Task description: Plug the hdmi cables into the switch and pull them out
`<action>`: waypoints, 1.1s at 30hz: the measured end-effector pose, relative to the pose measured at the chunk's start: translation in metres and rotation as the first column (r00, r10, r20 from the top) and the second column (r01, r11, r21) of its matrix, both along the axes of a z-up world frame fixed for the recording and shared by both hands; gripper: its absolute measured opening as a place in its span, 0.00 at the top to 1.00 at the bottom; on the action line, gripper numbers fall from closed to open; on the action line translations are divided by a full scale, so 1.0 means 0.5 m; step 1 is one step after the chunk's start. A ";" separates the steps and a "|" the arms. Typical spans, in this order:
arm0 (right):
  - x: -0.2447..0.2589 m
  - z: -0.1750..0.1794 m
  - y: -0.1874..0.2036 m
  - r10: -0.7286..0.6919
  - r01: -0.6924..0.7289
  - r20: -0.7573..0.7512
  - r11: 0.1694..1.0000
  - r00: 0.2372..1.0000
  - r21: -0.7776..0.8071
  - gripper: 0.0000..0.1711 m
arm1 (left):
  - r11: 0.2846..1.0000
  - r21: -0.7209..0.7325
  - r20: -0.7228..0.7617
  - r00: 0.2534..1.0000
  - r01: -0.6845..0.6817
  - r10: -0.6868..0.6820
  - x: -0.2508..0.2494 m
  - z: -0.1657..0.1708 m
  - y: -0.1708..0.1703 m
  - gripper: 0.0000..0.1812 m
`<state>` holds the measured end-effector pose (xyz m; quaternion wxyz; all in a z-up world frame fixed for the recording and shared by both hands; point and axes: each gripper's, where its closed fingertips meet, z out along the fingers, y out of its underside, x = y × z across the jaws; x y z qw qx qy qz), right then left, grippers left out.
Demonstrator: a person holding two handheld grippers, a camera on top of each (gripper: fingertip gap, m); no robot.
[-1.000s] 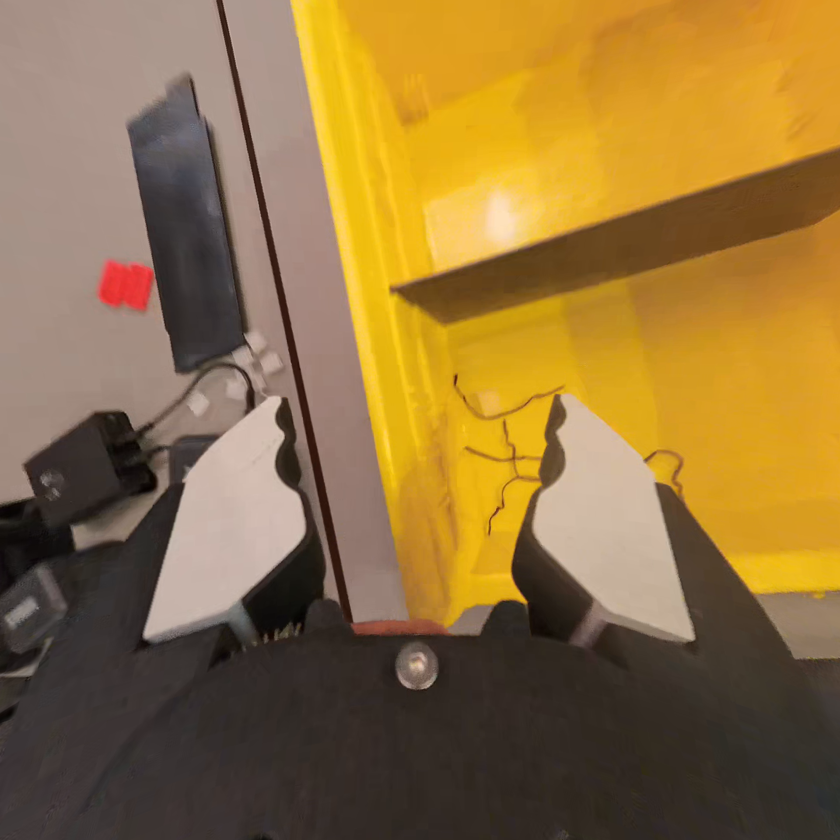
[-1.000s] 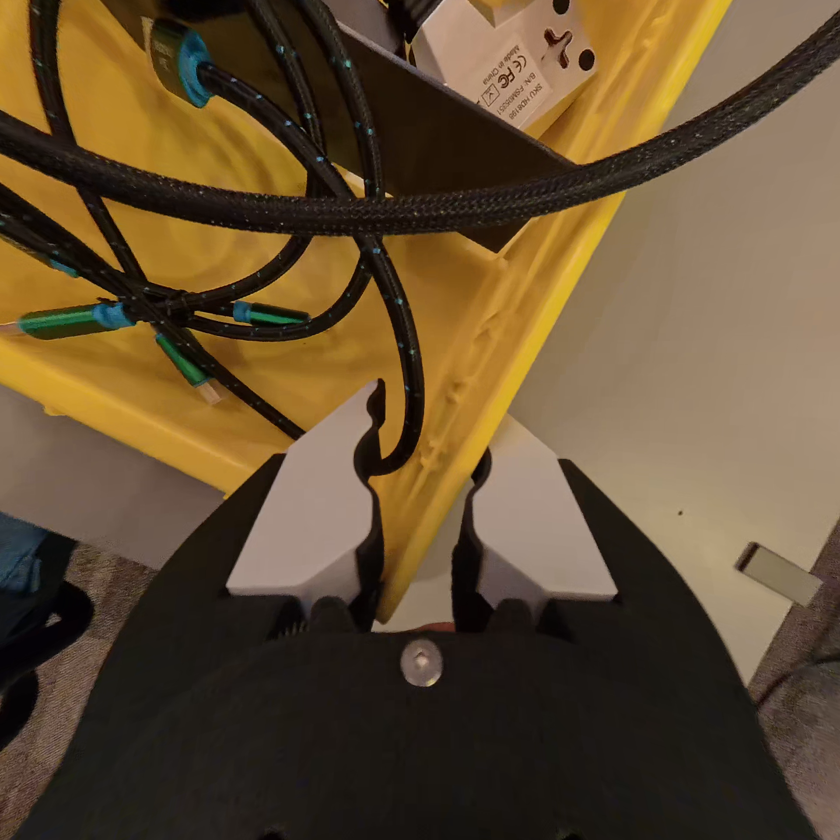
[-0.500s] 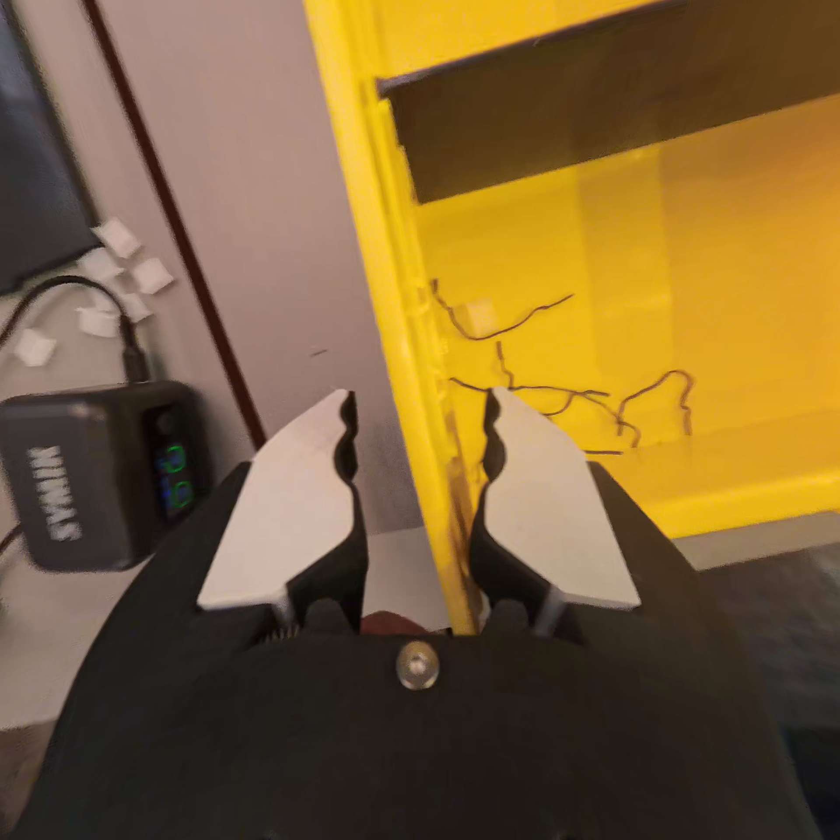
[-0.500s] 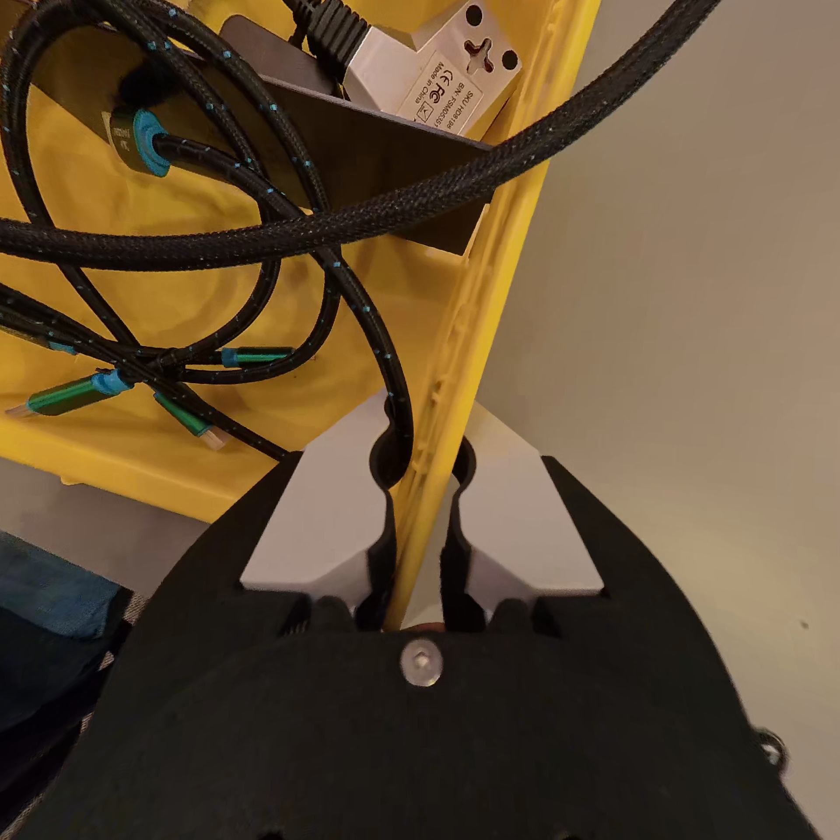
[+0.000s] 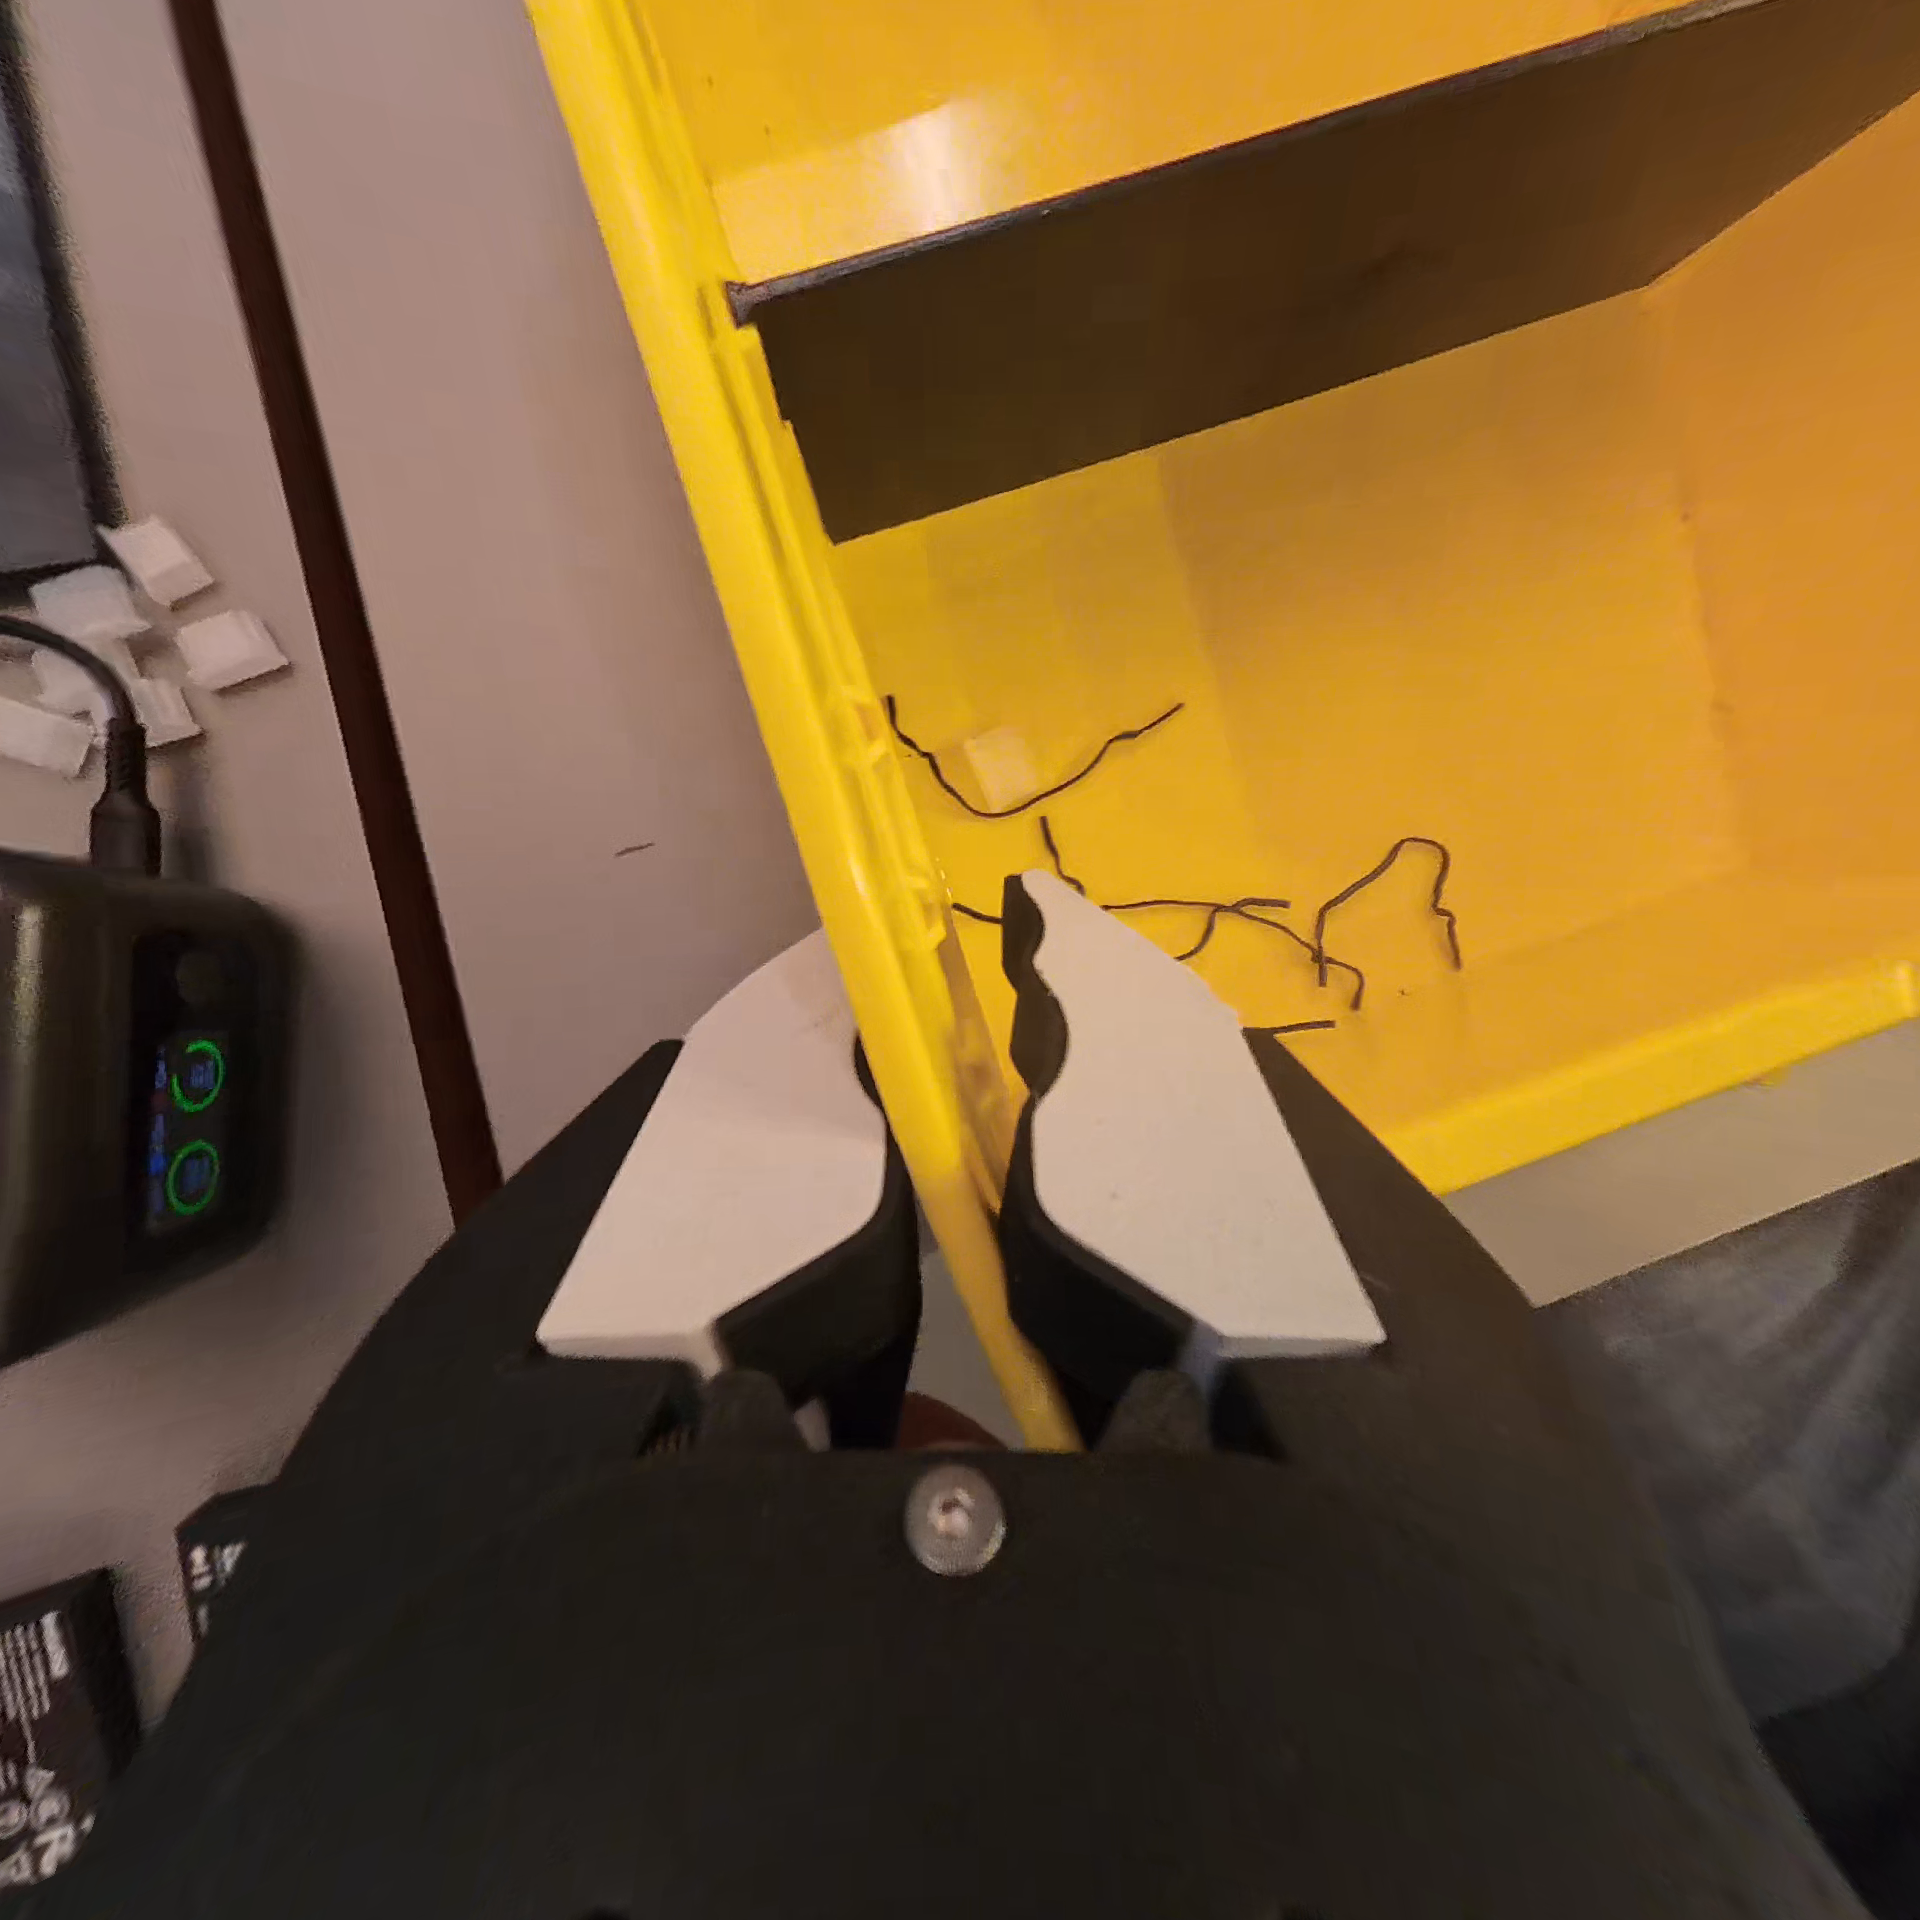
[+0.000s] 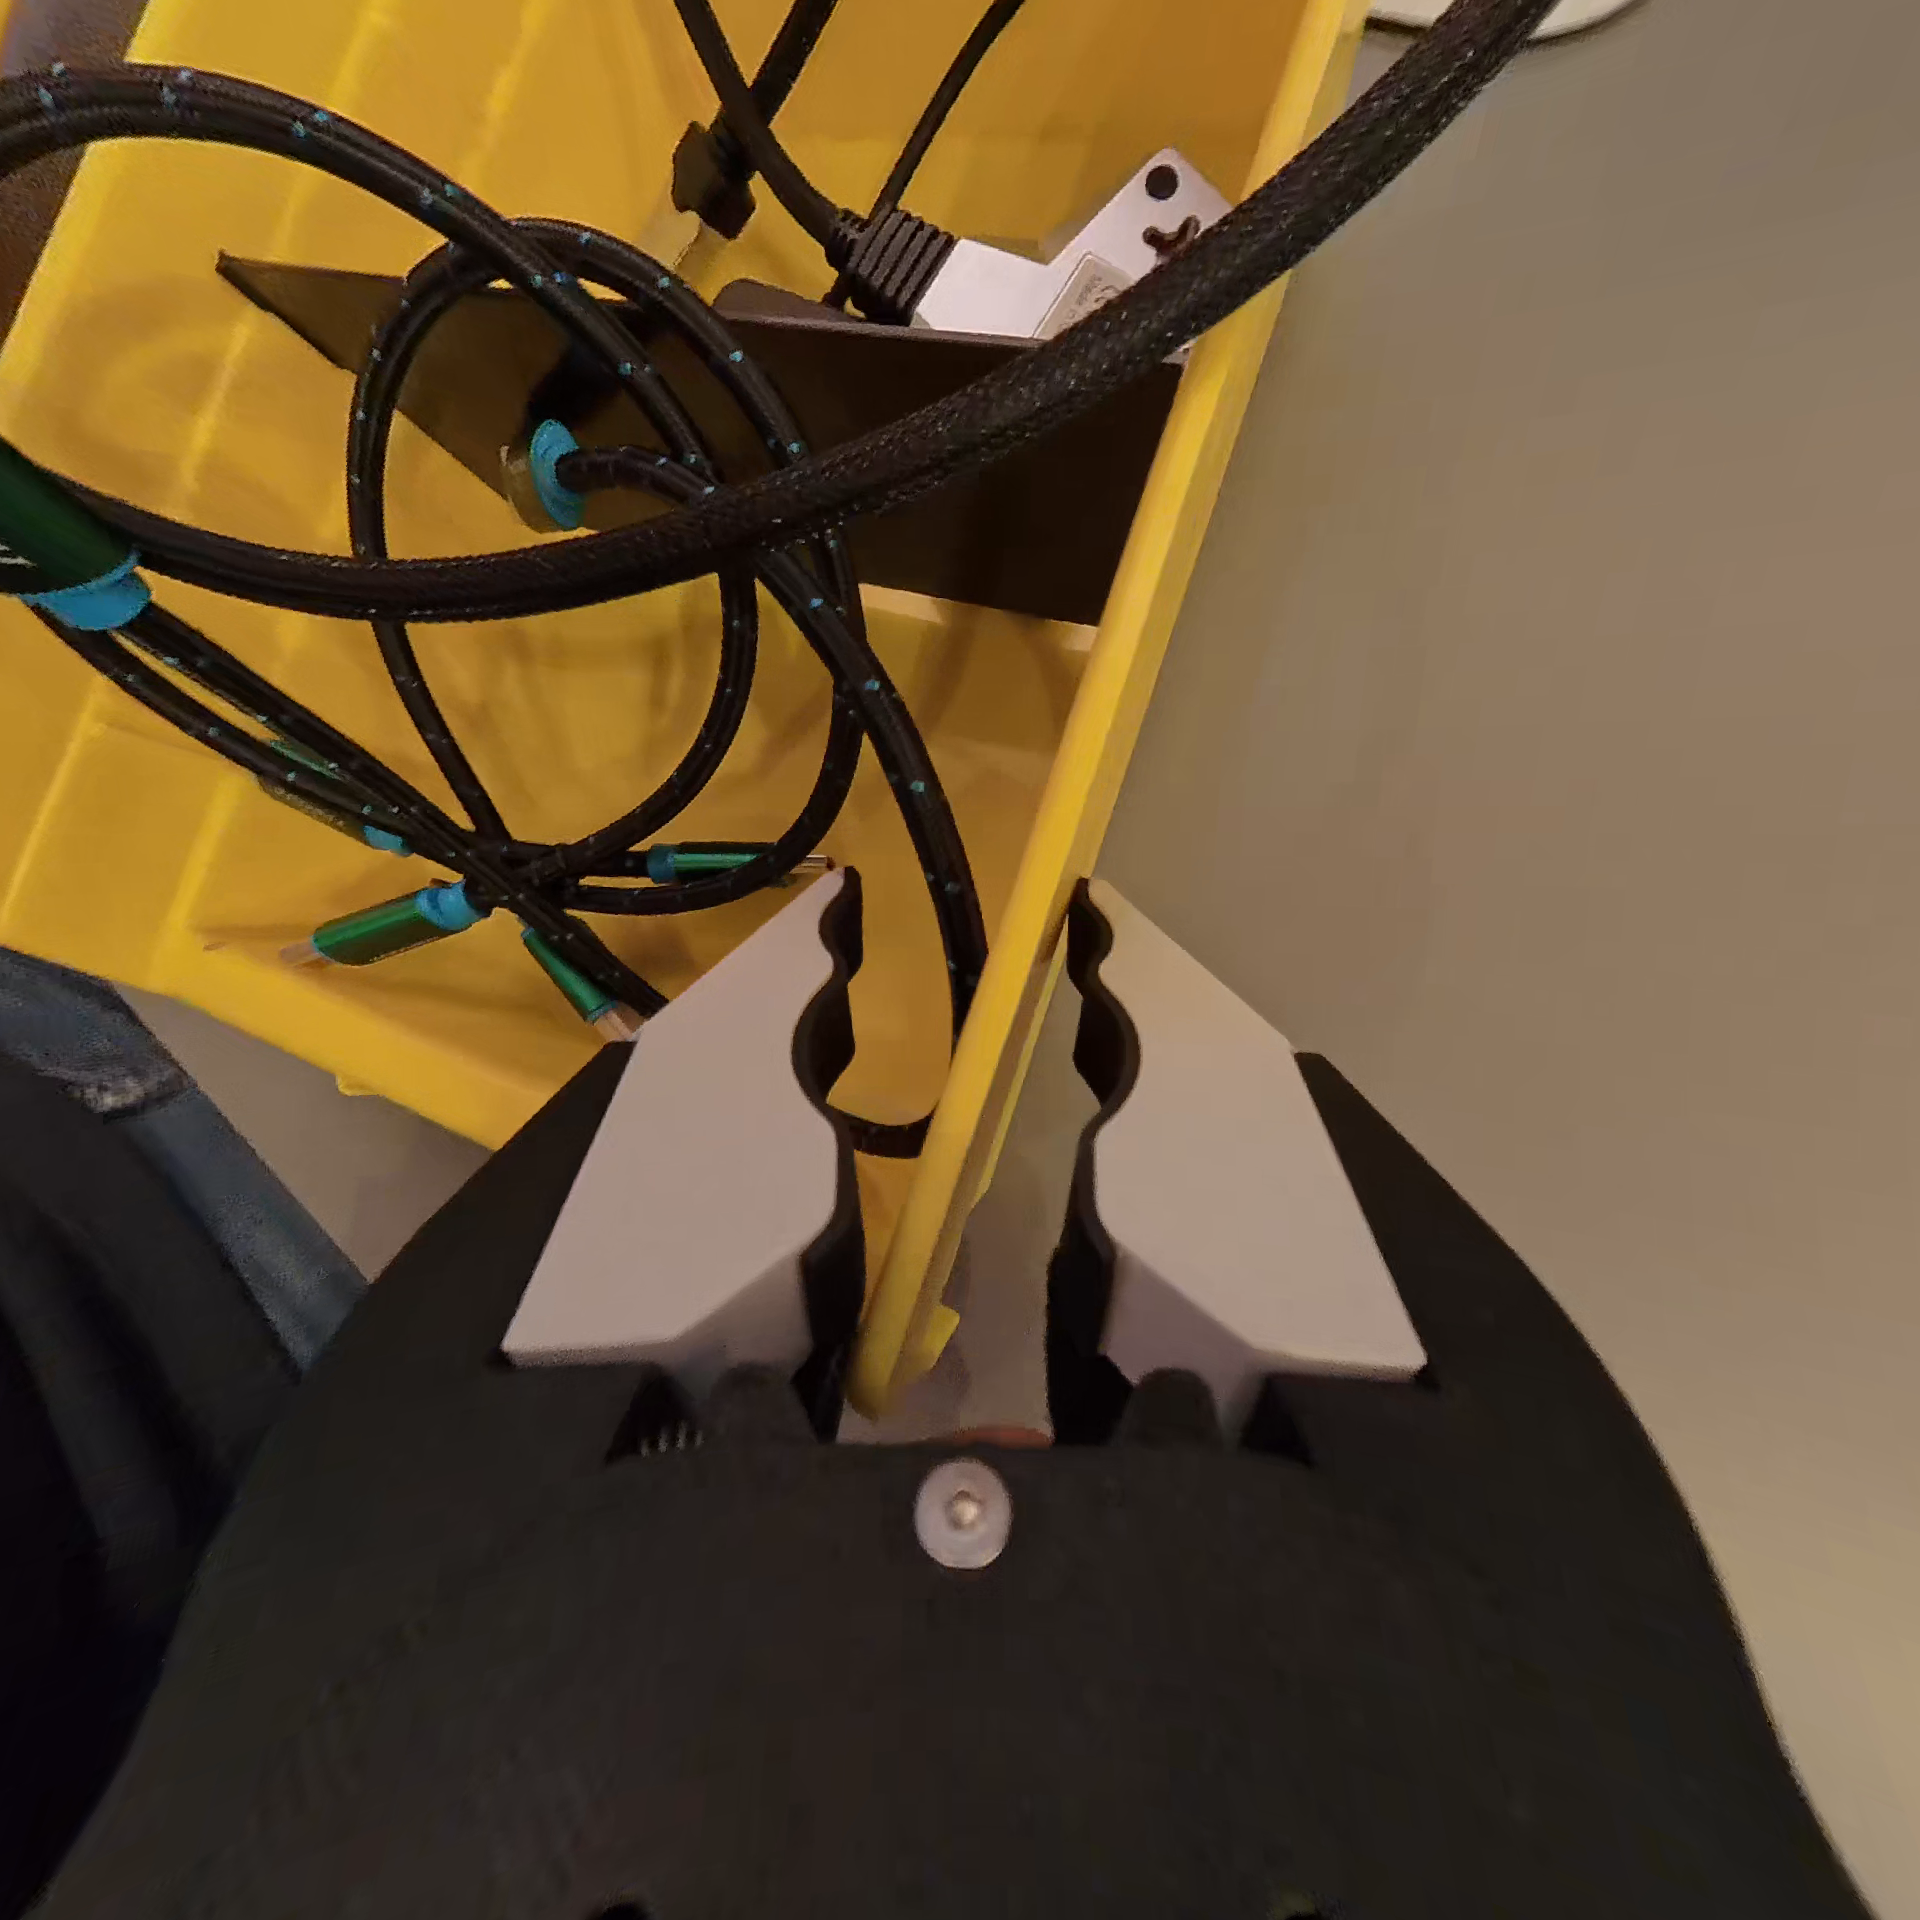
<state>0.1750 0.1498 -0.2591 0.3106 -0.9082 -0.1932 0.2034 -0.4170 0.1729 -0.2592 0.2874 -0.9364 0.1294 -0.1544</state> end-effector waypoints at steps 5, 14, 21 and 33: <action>-0.132 -0.003 0.025 0.013 -0.012 -0.067 1.000 0.998 0.019 0.71 | 0.991 0.111 0.064 0.995 -0.079 0.072 -0.032 0.061 -0.010 0.92; -0.411 -0.005 0.013 0.202 -0.216 -0.181 0.975 0.962 -0.061 0.45 | 0.944 0.287 0.150 0.981 -0.161 0.122 -0.076 0.198 -0.057 0.92; -0.626 -0.006 0.005 0.344 -0.377 -0.257 0.922 0.903 -0.089 0.27 | 0.906 0.397 0.163 0.983 -0.147 0.088 -0.059 0.326 -0.078 0.92; -0.394 0.252 -0.027 0.336 -0.259 -0.465 0.940 0.819 0.224 0.23 | 0.882 0.454 -0.005 0.991 0.121 -0.134 0.258 0.395 -0.036 0.92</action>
